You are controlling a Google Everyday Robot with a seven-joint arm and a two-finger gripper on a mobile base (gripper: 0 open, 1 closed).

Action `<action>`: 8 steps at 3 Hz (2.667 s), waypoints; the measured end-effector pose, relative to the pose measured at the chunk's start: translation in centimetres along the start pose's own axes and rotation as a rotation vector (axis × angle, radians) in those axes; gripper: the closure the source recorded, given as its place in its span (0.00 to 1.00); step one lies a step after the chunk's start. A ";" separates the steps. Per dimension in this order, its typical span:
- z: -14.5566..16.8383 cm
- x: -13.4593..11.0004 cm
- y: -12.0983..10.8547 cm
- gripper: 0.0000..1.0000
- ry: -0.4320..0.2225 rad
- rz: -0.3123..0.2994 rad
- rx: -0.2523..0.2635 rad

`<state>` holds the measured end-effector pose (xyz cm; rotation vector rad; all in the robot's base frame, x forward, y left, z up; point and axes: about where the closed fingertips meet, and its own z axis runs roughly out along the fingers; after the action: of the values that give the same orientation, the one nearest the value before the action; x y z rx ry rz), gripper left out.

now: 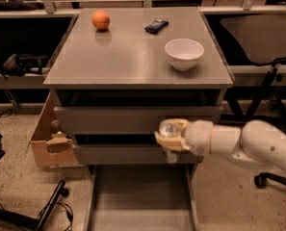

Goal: Pick redbull can from bottom drawer and place on counter

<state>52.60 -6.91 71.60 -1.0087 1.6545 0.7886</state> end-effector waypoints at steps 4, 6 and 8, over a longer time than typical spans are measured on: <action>-0.4 -20.4 -5.8 1.00 -0.166 -0.030 0.177; 2.7 -33.0 -15.8 1.00 -0.314 0.023 0.343; 10.5 -35.7 -23.7 1.00 -0.414 0.114 0.367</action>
Offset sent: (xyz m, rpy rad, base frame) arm 0.0149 0.0111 0.0846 0.0127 -0.0734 -0.0477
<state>83.56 0.52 102.18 -0.4607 1.4316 0.6806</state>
